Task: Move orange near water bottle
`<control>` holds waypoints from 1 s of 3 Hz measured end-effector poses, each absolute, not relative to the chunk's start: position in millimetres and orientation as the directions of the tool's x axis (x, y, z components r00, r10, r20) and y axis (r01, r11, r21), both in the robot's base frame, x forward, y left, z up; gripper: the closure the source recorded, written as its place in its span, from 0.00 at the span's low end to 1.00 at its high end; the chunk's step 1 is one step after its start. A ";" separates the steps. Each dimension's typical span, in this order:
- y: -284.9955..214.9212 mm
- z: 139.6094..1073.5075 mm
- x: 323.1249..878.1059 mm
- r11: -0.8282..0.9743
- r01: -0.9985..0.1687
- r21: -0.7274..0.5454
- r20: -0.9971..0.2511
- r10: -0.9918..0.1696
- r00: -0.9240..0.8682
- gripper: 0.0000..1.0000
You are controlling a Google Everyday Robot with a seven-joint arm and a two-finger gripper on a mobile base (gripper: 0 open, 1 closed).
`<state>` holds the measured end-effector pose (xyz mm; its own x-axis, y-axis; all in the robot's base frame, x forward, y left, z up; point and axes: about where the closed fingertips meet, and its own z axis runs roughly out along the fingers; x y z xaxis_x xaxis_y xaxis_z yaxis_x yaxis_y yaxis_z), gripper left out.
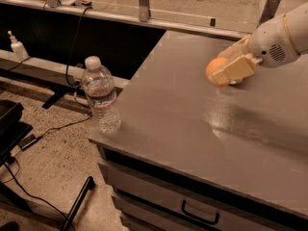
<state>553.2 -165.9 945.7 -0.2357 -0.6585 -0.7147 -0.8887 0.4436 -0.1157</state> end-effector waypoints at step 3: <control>-138.2 913.2 556.6 0.361 -0.926 -0.109 -0.745 -0.646 -0.164 1.00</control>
Offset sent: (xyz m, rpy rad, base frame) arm 0.0050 0.0036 -0.0166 0.0367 -0.0144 0.0179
